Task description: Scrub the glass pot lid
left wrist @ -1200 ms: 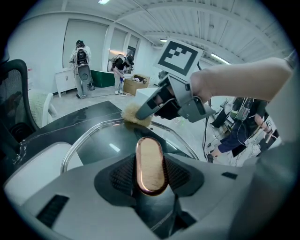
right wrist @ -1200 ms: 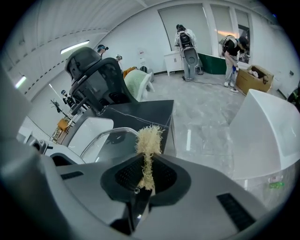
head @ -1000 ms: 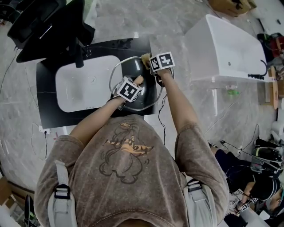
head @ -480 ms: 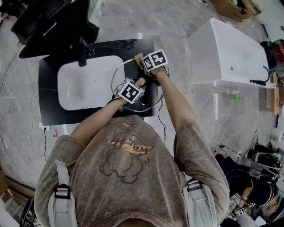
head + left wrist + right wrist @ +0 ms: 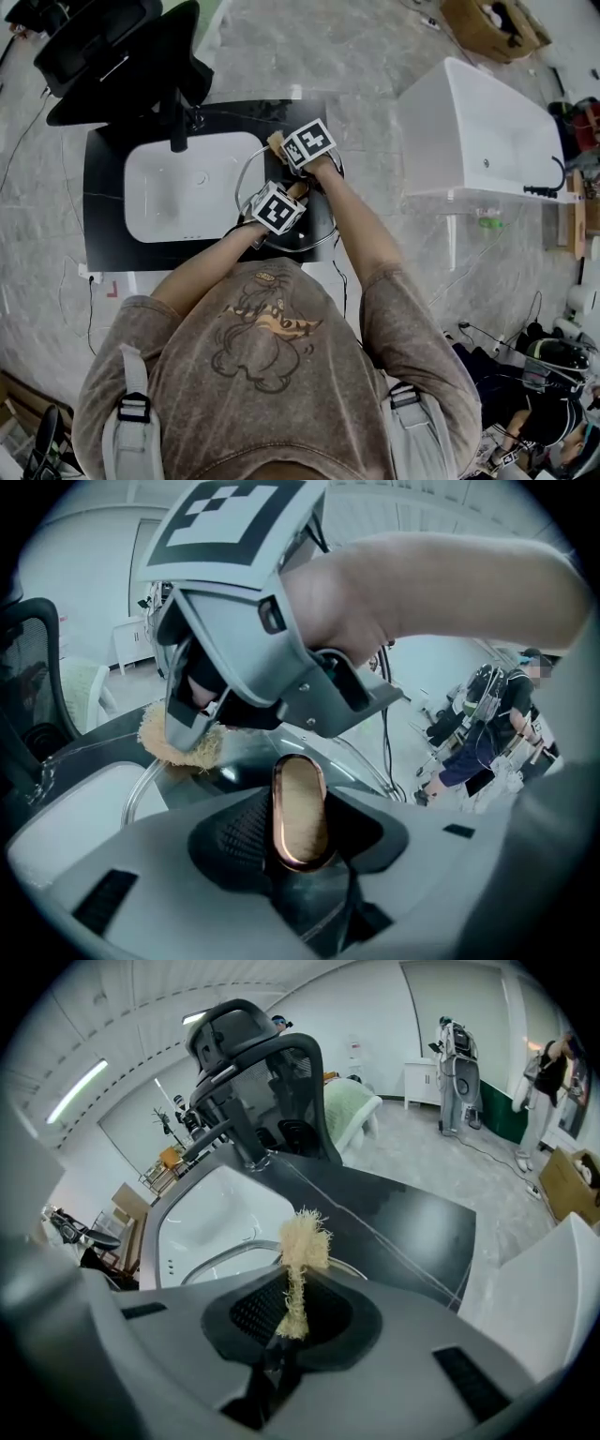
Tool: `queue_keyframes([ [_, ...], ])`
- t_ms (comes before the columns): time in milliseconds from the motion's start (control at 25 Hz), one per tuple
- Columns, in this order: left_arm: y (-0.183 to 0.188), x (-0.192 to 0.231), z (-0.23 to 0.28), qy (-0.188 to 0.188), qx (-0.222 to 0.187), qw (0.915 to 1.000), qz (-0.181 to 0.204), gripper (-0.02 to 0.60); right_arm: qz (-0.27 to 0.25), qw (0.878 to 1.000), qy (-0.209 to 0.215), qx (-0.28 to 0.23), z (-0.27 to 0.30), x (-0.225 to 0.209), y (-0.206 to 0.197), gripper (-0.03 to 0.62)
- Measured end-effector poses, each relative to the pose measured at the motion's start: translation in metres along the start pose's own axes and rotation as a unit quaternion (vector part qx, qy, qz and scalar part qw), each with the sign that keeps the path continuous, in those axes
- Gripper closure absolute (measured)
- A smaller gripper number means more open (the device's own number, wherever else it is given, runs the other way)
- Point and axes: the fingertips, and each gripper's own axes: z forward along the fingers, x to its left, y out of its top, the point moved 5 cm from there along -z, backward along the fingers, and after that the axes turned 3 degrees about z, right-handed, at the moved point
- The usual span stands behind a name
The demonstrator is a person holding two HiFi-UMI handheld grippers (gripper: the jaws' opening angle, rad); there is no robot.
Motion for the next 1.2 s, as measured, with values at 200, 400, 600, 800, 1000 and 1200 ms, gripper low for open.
queue_keyframes([
  [200,0.002,0.001,0.000,-0.003,-0.006,1.0000,0.001,0.396,-0.054,0.998,0.007,0.026,0.006,0.010,0.005,0.549],
  [400,0.002,-0.001,-0.001,0.000,-0.010,0.9999,0.000,0.396,-0.096,0.995,0.026,0.030,0.010,0.025,0.007,0.549],
  [600,0.001,0.000,0.000,0.000,-0.014,0.9999,-0.002,0.396,-0.092,0.993,0.069,0.003,0.015,0.034,0.006,0.549],
  [800,0.001,0.001,0.001,0.002,-0.020,0.9998,0.005,0.396,-0.123,0.989,0.085,0.010,0.020,0.048,0.004,0.549],
  [1000,0.001,-0.001,0.000,-0.001,-0.021,0.9998,0.002,0.394,-0.112,0.988,0.103,0.003,0.021,0.051,0.002,0.549],
  [1200,0.001,-0.002,0.000,0.000,-0.023,0.9997,0.003,0.394,-0.116,0.985,0.129,0.008,0.021,0.061,-0.001,0.549],
])
